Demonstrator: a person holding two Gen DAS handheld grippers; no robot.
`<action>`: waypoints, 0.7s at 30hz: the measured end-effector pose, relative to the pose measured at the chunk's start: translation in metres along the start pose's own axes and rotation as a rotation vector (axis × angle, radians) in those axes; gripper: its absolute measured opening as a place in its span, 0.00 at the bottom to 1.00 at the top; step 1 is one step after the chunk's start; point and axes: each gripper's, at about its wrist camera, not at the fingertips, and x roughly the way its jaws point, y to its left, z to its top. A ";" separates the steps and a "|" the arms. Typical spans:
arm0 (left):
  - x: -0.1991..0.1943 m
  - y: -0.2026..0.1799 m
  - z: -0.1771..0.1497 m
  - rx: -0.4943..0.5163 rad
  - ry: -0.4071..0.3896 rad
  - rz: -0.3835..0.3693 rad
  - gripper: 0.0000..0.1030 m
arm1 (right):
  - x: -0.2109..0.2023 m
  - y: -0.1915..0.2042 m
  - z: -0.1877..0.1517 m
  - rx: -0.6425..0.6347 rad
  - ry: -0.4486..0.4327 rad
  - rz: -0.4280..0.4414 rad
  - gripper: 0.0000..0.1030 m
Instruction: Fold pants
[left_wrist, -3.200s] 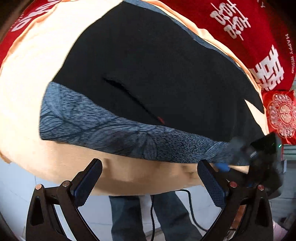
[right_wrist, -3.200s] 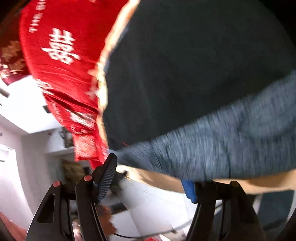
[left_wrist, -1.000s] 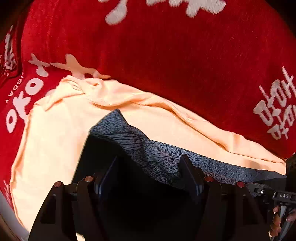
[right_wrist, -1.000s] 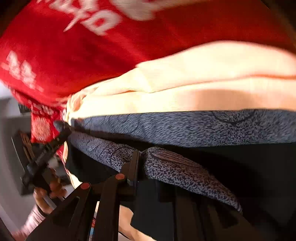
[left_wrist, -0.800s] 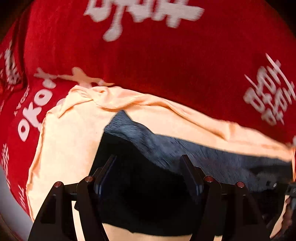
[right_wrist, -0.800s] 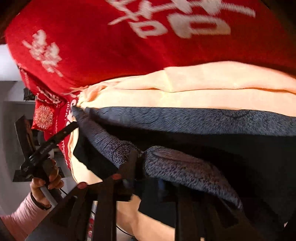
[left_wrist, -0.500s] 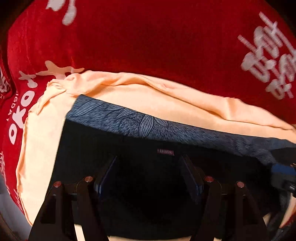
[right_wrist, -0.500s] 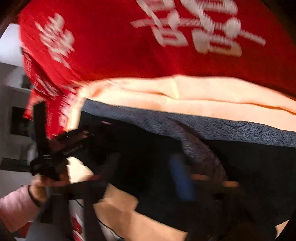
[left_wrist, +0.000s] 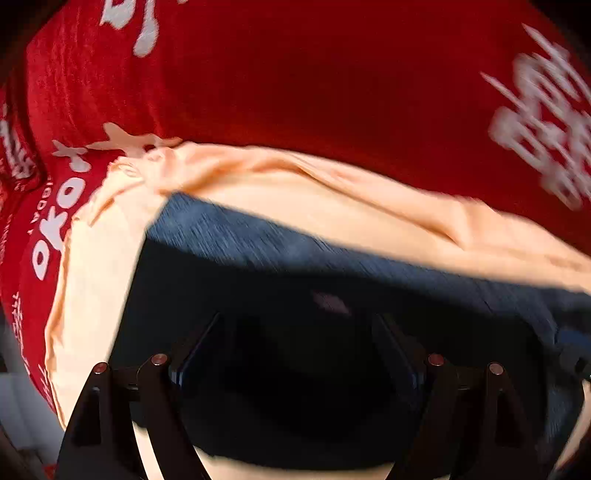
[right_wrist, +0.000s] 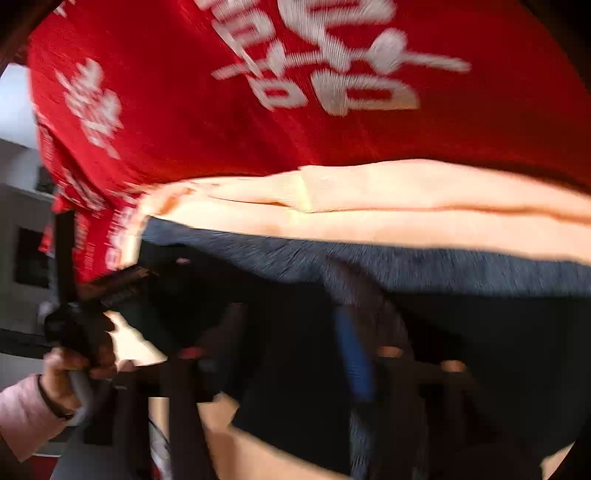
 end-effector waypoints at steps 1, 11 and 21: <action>-0.007 -0.007 -0.010 0.024 0.012 -0.014 0.81 | -0.011 0.000 -0.009 0.007 -0.007 0.009 0.63; -0.042 -0.099 -0.109 0.249 0.160 -0.170 0.81 | -0.078 -0.038 -0.120 0.169 -0.001 -0.088 0.63; -0.066 -0.195 -0.168 0.422 0.135 -0.329 0.81 | -0.137 -0.096 -0.290 0.458 -0.066 -0.207 0.63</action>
